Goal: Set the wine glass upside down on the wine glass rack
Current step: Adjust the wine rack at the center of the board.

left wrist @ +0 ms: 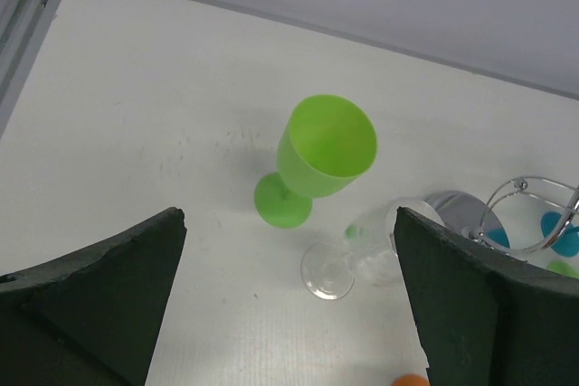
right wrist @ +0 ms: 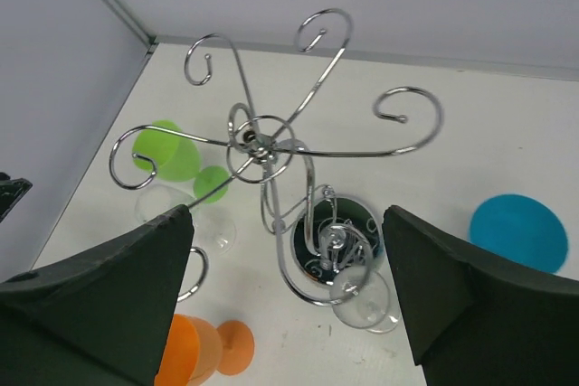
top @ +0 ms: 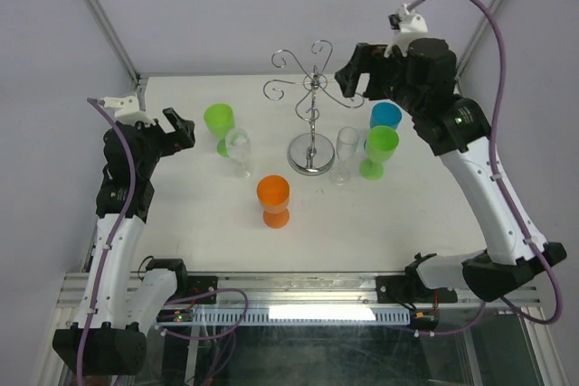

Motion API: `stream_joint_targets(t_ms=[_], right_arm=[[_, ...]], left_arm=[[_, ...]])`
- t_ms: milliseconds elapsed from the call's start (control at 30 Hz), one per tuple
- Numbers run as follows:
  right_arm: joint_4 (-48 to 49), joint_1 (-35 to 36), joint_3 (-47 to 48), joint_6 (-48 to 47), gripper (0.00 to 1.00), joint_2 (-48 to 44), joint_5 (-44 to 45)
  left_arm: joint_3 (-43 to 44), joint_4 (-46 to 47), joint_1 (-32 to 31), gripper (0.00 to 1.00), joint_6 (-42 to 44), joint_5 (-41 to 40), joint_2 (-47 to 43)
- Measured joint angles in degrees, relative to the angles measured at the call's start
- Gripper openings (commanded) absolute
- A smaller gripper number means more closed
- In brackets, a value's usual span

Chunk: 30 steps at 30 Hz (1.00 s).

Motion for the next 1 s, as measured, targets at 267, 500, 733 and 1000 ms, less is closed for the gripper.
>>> stream_joint_targets(t_ms=[267, 500, 733, 1000], right_arm=[[-1.8, 7.8, 8.8, -2.0, 0.76, 12.9, -0.5], [-2.7, 9.9, 12.7, -4.1, 0.61, 19.6, 3.5], [-3.0, 10.0, 14.9, -6.1, 0.42, 22.7, 7.2], [-3.0, 10.5, 18.1, -8.4, 0.16, 26.1, 10.3]], left_arm=[[-0.6, 0.0, 0.0, 0.99, 0.5, 1.3, 0.0], [-0.6, 0.0, 0.0, 0.99, 0.5, 1.7, 0.5], [-0.6, 0.0, 0.0, 0.99, 0.6, 1.7, 0.9], [-0.6, 0.0, 0.0, 0.99, 0.6, 1.7, 1.0]])
